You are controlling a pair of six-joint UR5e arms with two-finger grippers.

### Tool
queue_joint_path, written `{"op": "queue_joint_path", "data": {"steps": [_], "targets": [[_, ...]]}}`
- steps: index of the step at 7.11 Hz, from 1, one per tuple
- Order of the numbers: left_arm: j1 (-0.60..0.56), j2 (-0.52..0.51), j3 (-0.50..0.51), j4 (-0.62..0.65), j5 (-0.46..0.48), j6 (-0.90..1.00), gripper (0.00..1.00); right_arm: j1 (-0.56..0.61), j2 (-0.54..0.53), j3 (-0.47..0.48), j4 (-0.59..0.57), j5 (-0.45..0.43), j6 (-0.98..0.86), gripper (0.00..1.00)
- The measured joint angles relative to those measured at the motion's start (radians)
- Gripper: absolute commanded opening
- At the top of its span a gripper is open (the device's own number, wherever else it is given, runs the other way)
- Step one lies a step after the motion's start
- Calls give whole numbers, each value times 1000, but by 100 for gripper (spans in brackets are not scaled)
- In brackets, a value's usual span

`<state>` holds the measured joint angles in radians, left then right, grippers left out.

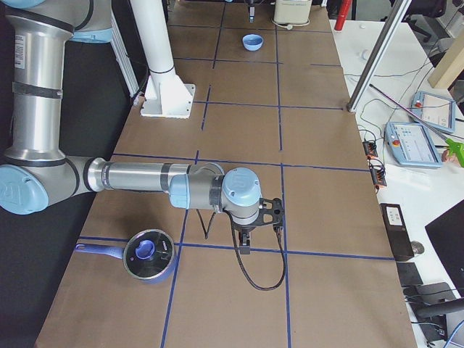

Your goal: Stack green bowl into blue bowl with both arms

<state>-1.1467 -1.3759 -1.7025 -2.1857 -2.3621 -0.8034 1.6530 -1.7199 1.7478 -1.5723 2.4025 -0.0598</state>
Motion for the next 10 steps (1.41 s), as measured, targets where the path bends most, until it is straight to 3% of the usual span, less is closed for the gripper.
{"op": "queue_joint_path", "data": {"steps": [2, 3, 4, 5, 6, 10], "targets": [[118, -24, 59, -145, 77, -164, 100, -1, -1, 0, 0, 1, 0, 100], [154, -43, 93, -186, 101, -206, 93, -1, -1, -1, 0, 1, 0, 100], [171, -57, 115, -203, 110, -223, 63, 0, -1, -1, 0, 1, 0, 100], [178, -65, 127, -208, 114, -235, 24, -1, -1, -1, 0, 1, 0, 100], [181, -68, 130, -209, 116, -249, 5, -1, -1, 0, 0, 1, 0, 100], [180, -71, 83, -200, 96, -288, 0, -1, 2, 6, 0, 2, -1, 100]]}}
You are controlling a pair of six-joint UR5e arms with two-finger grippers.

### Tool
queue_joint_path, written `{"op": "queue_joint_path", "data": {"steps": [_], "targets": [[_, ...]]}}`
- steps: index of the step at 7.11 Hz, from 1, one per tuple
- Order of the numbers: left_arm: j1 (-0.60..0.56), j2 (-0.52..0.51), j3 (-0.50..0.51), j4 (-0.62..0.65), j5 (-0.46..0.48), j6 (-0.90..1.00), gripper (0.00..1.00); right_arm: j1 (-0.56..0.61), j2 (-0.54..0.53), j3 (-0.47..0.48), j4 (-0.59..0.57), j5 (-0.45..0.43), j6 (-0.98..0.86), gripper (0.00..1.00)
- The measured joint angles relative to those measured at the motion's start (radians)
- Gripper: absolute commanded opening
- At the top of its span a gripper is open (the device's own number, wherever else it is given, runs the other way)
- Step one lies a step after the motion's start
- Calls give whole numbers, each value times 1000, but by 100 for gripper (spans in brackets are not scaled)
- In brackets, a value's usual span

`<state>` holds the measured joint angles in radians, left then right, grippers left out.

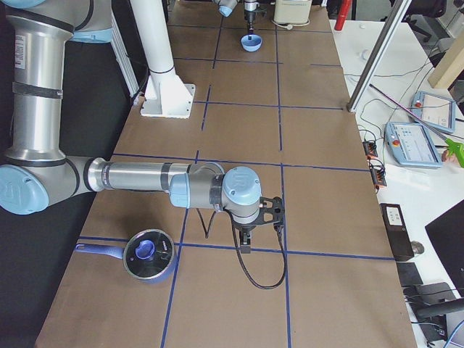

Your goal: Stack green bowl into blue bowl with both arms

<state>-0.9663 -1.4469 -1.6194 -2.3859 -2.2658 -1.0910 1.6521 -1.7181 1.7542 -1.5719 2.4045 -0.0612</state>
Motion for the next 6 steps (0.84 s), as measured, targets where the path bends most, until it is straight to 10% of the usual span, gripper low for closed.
{"op": "queue_joint_path", "data": {"steps": [6], "targets": [[135, -392, -106, 315, -12, -325, 0, 0, 1, 51, -1, 19, 2, 100]]}}
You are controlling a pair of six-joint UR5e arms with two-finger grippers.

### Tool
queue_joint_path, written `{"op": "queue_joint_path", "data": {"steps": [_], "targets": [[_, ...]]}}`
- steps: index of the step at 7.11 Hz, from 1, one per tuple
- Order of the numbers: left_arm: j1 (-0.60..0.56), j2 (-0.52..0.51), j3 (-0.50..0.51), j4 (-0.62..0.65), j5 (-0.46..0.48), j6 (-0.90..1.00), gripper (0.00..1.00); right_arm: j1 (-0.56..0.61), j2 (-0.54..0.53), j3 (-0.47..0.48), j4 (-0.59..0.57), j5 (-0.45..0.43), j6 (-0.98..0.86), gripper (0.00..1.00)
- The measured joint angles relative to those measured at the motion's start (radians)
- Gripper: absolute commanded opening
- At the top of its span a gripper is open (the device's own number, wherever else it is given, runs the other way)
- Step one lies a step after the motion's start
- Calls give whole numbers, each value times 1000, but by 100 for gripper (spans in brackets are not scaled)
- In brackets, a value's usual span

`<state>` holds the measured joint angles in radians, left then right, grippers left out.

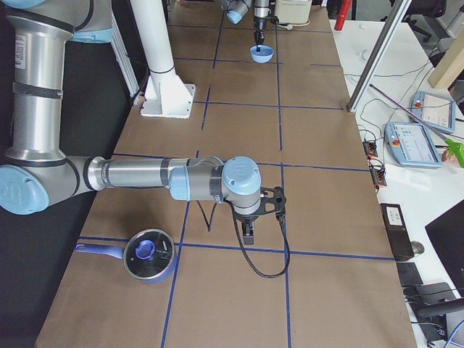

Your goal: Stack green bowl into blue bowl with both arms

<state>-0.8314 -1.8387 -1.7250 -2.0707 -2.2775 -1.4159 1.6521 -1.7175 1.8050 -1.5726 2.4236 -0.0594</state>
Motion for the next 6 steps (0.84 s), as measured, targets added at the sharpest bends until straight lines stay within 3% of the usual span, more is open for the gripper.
{"op": "queue_joint_path", "data": {"steps": [3, 6], "targets": [[223, -261, 47, 164, 199, -175, 0, 0, -10, 6, 0, 4, -1, 100], [315, -376, 146, 168, 295, -222, 7, 0, -10, 5, 0, 9, 1, 100]]}}
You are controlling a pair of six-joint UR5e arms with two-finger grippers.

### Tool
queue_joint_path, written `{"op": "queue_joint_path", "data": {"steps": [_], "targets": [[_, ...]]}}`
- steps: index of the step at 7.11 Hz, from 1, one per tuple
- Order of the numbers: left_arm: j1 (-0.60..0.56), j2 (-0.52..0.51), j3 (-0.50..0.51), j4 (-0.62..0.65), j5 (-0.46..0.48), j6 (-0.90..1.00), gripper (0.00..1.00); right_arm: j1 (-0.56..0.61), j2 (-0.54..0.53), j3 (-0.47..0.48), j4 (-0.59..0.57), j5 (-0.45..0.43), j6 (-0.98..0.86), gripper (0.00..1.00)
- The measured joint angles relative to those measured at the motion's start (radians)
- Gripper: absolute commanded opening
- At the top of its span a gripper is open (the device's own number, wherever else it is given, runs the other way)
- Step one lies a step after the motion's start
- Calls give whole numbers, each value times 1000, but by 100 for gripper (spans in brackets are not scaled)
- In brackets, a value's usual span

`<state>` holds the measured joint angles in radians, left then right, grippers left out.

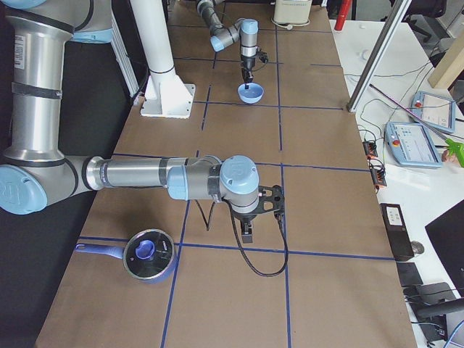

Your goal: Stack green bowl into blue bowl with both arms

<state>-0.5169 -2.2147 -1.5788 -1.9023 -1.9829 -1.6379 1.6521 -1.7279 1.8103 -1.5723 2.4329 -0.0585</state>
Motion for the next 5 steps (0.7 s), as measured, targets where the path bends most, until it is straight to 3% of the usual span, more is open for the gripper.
{"op": "queue_joint_path", "data": {"steps": [1, 2, 5], "targets": [[9, -8, 10, -2, 11, -1, 64, 0, 0, 1, 0, 1, 0, 100], [12, -9, 13, -3, 15, 0, 100, 0, 1, 1, 0, 1, 0, 100], [11, 23, 16, -96, 43, 6, 100, 0, 2, 1, 0, 3, 0, 100]]}}
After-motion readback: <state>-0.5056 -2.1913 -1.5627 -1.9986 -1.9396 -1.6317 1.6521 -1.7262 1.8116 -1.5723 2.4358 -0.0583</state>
